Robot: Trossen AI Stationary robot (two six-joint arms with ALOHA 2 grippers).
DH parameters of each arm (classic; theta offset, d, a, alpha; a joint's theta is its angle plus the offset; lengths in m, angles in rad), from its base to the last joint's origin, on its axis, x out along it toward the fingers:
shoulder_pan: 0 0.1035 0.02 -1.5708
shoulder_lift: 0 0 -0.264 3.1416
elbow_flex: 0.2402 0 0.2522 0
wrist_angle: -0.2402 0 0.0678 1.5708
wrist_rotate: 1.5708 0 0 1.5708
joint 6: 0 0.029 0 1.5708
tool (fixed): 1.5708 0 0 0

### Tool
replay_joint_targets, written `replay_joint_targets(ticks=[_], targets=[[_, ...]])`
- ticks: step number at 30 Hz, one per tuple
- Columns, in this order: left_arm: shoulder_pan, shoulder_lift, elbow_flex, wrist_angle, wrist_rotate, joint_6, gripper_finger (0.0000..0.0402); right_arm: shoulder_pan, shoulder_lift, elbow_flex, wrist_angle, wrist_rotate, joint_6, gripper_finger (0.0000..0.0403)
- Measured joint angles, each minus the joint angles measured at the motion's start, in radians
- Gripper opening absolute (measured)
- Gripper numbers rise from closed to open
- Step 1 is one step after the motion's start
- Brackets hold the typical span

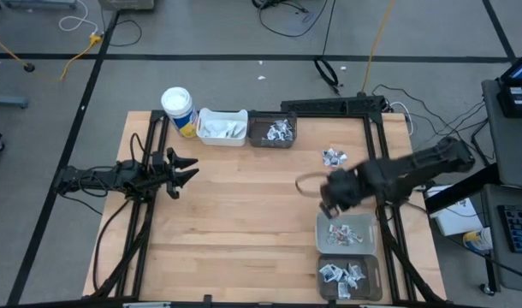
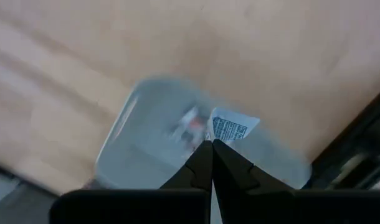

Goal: Pick & Place First Aid Supplies
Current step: Put the blue alcohol pad into the bottom black bin

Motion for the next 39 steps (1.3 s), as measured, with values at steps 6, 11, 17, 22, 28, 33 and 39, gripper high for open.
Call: replay_joint_targets(ticks=[6, 11, 17, 22, 28, 33, 39], targets=[[0.0, 0.0, 0.0, 0.0, 0.0, 0.0, 0.0196, 0.278, 0.034, 0.0, 0.04, -0.001, 0.282, 0.0], [0.0, 0.0, 0.0, 0.0, 0.0, 0.0, 0.0196, 0.458, 0.088, 0.002, 0.148, -0.002, 0.483, 0.0], [0.0, 0.0, 0.0, 0.0, 0.0, 0.0, 0.0196, 0.588, 0.183, 0.038, 0.282, -0.001, 0.632, 0.0], [0.0, 0.0, 0.0, 0.0, 0.0, 0.0, 0.0196, 0.644, 0.253, 0.072, 0.361, -0.003, 0.705, 0.0], [0.0, 0.0, 0.0, 0.0, 0.0, 0.0, 0.0196, 0.66, 0.295, 0.087, 0.398, -0.008, 0.735, 0.0], [0.0, 0.0, 0.0, 0.0, 0.0, 0.0, 0.0196, 0.655, 0.295, 0.079, 0.394, -0.001, 0.733, 0.0], [0.0, 0.0, 0.0, 0.0, 0.0, 0.0, 0.0196, 0.63, 0.34, 0.026, 0.459, -0.028, 0.7, 0.0]])
